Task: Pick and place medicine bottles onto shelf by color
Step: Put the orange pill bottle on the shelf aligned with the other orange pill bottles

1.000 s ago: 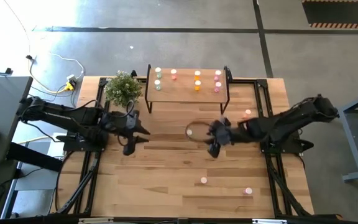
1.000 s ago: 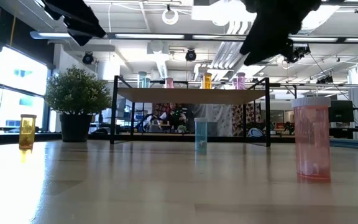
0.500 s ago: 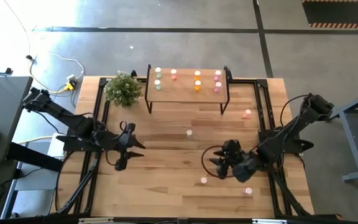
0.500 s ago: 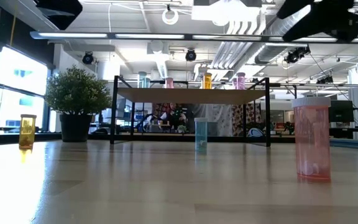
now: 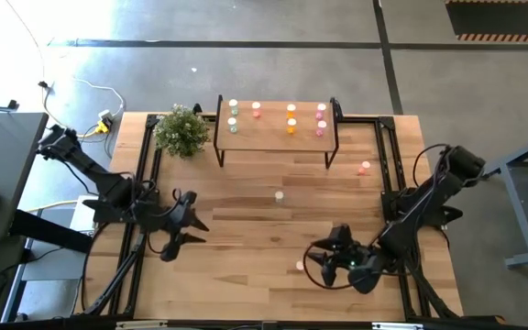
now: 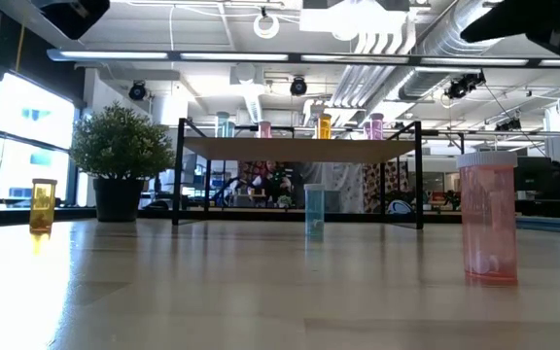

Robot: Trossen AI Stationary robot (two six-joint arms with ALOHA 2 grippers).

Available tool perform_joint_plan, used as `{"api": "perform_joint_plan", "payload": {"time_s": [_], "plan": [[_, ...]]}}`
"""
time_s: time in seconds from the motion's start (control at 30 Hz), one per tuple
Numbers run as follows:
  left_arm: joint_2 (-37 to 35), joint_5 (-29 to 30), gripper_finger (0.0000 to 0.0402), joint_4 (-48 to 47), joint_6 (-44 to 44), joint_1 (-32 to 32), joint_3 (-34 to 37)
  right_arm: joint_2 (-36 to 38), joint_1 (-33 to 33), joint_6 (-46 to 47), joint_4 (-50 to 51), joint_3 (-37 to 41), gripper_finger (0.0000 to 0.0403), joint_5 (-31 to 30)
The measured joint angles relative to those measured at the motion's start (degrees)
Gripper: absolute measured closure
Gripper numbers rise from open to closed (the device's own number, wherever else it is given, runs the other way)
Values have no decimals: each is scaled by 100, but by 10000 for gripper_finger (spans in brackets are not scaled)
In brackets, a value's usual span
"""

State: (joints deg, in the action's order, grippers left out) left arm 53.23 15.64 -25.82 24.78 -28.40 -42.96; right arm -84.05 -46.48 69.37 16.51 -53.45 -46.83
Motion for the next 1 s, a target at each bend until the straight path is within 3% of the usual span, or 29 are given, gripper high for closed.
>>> {"api": "perform_joint_plan", "payload": {"time_s": [0.27,0.57,0.9,1.0], "plan": [[1,-216,261,-10,633,-339,0,-212,-122,-269,-609,-2,221,-109],[0,-250,259,-138,675,-479,2,-215,-120,-387,-605,-2,221,-144],[0,334,215,-1379,1170,-416,2,-215,-83,-678,-602,-2,221,-502],[0,788,215,-1551,1371,-509,2,-215,-9,-859,-594,-2,221,-658]]}}
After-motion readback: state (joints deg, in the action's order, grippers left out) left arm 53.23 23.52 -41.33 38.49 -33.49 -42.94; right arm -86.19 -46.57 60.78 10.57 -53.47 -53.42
